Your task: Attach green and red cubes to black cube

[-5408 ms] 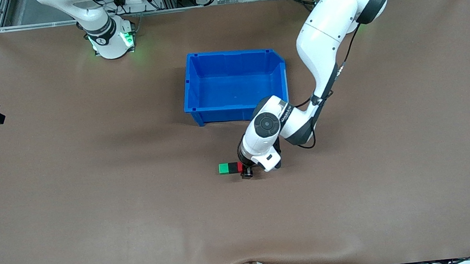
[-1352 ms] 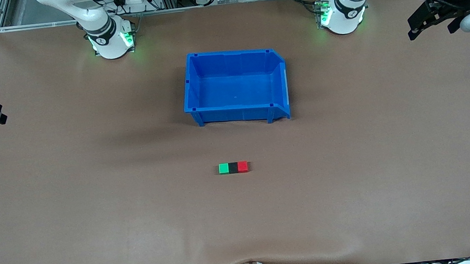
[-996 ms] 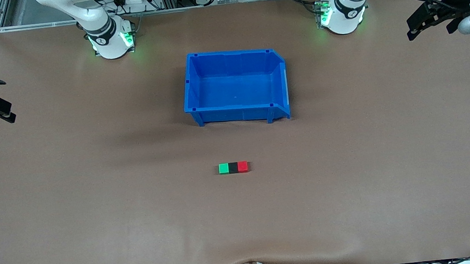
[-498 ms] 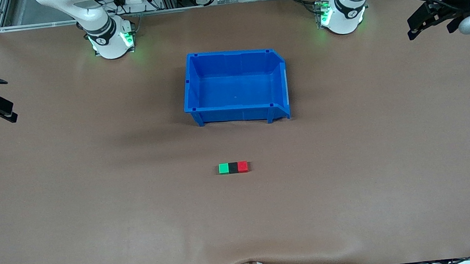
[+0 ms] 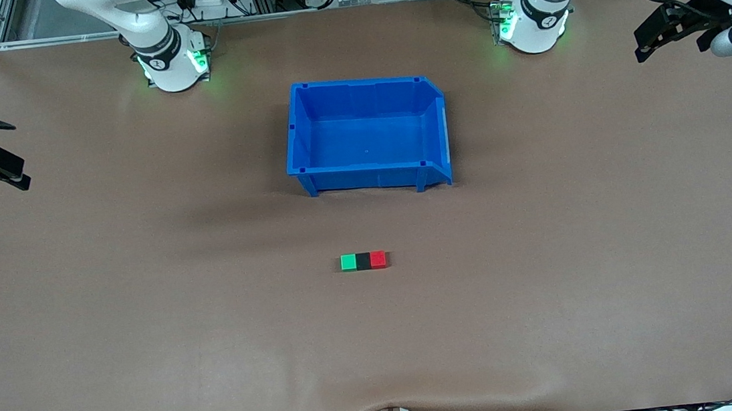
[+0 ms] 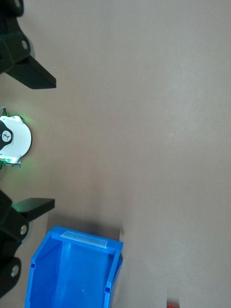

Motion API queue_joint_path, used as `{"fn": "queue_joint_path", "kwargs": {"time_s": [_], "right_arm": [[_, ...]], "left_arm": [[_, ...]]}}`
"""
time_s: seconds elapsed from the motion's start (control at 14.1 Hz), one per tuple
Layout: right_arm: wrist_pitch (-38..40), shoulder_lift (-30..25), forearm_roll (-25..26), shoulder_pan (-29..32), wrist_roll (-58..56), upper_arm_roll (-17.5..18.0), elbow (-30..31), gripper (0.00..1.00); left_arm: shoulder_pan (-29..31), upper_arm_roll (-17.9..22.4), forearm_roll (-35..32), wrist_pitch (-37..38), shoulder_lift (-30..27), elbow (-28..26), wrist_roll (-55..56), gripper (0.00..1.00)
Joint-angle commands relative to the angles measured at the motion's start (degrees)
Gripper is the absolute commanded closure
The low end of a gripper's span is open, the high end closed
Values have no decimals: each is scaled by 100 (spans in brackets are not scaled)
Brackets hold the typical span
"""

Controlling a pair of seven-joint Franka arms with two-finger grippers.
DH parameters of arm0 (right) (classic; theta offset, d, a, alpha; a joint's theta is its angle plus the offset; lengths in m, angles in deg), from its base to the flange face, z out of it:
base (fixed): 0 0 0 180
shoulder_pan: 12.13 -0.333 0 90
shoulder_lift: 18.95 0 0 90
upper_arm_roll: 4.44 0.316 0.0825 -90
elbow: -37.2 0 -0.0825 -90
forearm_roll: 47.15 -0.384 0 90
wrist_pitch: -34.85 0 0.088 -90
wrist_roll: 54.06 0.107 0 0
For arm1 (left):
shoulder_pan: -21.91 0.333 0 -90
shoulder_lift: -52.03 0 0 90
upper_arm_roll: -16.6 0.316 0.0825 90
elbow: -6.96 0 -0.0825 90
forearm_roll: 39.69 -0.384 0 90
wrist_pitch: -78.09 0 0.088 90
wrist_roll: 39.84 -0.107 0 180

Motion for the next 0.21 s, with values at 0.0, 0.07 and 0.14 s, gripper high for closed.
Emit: {"fn": "queue_joint_path", "kwargs": {"time_s": [0.0, 0.07, 0.14], "right_arm": [[81, 44, 67, -28, -6, -4, -135, 0], [81, 44, 58, -28, -6, -4, -135, 0], [81, 44, 58, -28, -6, -4, -135, 0]], "left_arm": [[9, -20, -114, 143, 124, 257, -122, 0], [9, -20, -114, 143, 150, 266, -114, 0], [9, -20, -114, 143, 159, 266, -122, 0]]}}
